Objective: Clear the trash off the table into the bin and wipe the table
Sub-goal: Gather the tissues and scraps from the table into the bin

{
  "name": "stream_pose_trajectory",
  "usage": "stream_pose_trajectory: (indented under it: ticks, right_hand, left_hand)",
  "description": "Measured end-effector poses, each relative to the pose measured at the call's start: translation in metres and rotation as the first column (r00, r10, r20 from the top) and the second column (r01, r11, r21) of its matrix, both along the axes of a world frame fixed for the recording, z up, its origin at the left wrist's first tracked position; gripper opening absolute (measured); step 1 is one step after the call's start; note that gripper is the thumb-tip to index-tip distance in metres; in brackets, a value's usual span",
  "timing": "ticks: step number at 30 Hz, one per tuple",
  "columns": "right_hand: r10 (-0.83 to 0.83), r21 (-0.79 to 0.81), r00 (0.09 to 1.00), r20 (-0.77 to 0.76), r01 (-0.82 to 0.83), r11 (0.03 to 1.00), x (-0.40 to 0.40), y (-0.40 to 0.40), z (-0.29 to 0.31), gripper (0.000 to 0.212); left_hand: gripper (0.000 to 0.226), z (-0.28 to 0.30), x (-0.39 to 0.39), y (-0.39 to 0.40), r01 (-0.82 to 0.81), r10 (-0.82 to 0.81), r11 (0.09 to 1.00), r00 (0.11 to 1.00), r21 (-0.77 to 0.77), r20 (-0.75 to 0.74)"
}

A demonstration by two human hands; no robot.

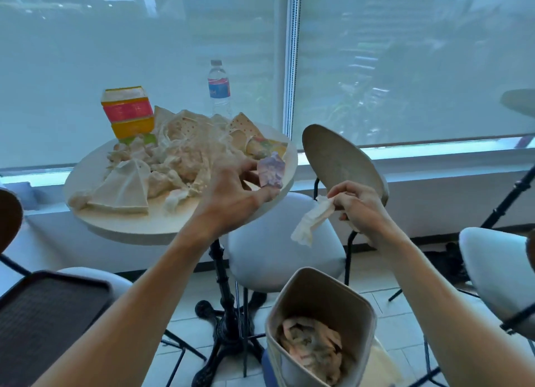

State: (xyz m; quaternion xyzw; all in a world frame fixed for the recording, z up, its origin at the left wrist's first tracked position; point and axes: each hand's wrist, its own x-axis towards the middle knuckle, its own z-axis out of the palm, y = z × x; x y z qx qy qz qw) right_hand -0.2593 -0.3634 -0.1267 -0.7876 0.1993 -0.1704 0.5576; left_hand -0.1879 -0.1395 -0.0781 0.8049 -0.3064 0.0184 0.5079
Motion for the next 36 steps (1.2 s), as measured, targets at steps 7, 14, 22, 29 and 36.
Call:
stream_pose_trajectory:
  ticks: [7,14,22,29,36]
  right_hand:
    - [0.1,-0.047,0.972,-0.214,-0.113,0.993,-0.024,-0.009,-0.066,0.021]
    - [0.212,-0.087,0.879,-0.427,-0.274,0.958,-0.042,-0.003,-0.126,0.025]
    - [0.243,-0.056,0.862,-0.444,-0.297,0.953,-0.045,-0.01,-0.129,0.033]
    - [0.193,-0.03,0.936,-0.293,-0.211,0.977,-0.035,-0.016,-0.106,0.024]
    - [0.176,0.082,0.984,0.034,-0.178,0.981,-0.003,0.026,-0.031,0.029]
  left_hand:
    - [0.021,-0.015,-0.023,-0.022,0.061,-0.06,0.998,0.995,0.009,-0.074]
    - [0.017,-0.04,-0.039,-0.039,0.042,-0.036,0.998,0.989,0.036,-0.146]
    - [0.014,-0.11,-0.063,-0.047,0.037,0.024,0.981,0.951,0.191,-0.309]
    - [0.05,-0.177,-0.085,-0.052,0.118,0.073,0.868,0.93,0.482,-0.36]
    - [0.04,-0.119,-0.071,-0.035,-0.06,0.13,0.953,0.966,0.298,-0.223]
